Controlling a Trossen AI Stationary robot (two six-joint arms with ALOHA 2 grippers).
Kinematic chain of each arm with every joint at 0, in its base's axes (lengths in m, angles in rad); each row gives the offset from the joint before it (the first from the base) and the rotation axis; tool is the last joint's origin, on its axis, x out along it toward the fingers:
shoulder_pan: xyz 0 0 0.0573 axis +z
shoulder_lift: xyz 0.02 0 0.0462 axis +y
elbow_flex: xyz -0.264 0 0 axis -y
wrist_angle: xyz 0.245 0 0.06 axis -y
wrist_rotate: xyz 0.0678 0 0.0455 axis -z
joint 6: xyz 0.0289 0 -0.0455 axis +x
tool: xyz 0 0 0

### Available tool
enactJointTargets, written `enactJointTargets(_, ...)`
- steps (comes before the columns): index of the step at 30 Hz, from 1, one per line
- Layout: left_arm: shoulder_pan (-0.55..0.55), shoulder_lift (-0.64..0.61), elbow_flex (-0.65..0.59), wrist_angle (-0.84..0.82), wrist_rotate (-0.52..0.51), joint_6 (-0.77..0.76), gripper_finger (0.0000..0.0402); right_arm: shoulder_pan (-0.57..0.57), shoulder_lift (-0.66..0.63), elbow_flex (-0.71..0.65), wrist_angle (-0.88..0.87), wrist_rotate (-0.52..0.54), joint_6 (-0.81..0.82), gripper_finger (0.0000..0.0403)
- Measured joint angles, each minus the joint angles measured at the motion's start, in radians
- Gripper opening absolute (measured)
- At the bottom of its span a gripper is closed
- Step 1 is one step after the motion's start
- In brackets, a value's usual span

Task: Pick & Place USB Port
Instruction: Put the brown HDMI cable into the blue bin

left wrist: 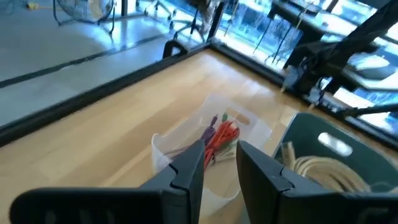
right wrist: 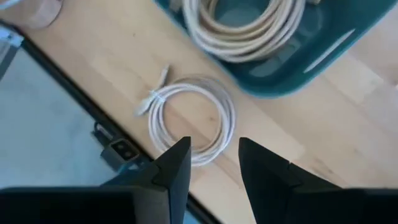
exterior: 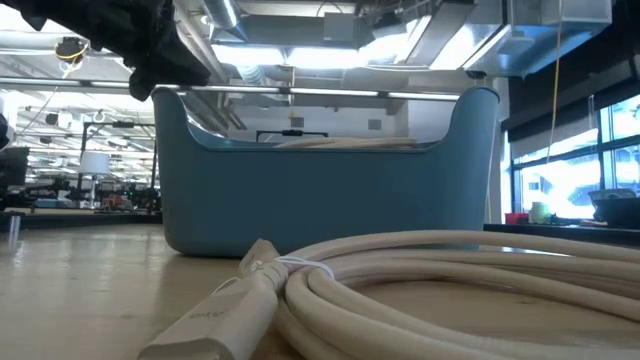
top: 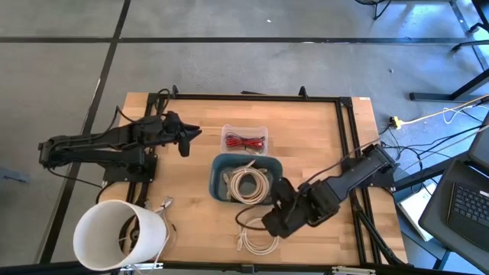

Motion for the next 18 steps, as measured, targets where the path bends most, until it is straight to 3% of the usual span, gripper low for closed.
enactJointTargets(11,0.0,-0.049,0.0,0.004,0.011,-0.026,0.0086,0.024,0.0,0.004,-0.076,-0.077,-0.056,0.0136)
enactJointTargets(18,0.0,-0.05,0.0,0.004,0.058,-0.05,0.0086,0.076,-0.002,-0.019,-0.067,0.0,-0.044,0.0136)
